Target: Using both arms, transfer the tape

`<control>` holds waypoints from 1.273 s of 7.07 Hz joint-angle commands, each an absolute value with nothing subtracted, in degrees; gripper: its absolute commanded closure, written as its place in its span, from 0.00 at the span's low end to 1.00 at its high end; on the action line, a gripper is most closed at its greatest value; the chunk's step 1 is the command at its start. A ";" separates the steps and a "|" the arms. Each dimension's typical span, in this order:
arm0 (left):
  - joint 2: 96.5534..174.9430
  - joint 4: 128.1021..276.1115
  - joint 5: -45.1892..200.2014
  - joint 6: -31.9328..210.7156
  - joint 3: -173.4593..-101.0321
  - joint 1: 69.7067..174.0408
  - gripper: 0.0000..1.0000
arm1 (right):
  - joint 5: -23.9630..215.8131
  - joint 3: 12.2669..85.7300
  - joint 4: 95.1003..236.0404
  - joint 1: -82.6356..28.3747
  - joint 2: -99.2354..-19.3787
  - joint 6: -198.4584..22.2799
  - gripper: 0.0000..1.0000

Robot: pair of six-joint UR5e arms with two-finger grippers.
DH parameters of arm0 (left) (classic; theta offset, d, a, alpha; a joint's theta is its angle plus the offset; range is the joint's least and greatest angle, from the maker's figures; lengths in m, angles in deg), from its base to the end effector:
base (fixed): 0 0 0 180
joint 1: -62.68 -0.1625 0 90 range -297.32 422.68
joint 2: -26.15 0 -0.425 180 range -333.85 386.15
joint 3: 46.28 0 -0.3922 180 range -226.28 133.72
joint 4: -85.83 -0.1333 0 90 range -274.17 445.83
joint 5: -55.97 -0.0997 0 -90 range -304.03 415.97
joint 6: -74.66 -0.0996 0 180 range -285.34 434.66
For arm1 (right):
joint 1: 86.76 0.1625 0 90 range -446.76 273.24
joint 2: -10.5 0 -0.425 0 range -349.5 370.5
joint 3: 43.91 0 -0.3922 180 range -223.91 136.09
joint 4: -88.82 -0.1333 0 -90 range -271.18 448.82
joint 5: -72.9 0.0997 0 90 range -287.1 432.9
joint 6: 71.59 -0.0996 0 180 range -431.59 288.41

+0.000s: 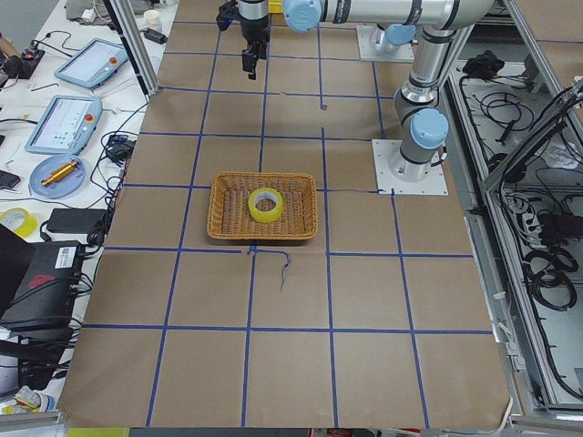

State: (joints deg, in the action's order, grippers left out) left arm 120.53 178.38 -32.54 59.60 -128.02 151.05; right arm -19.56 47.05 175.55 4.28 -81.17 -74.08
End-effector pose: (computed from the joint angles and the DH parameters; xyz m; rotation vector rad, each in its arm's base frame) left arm -0.1209 -0.5294 0.5156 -0.3652 -3.0975 0.0417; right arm 0.1376 -0.4725 0.4883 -0.0377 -3.0964 -0.0671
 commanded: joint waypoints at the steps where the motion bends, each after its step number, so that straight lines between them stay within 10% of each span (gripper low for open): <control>1: 118.54 178.38 -34.27 70.07 -129.93 155.31 0.00 | -19.82 47.06 175.48 4.29 -81.17 -73.96 0.00; 9: 117.38 173.28 -34.47 70.62 -133.29 155.75 0.00 | -20.00 47.06 175.48 4.12 -81.26 -74.05 0.00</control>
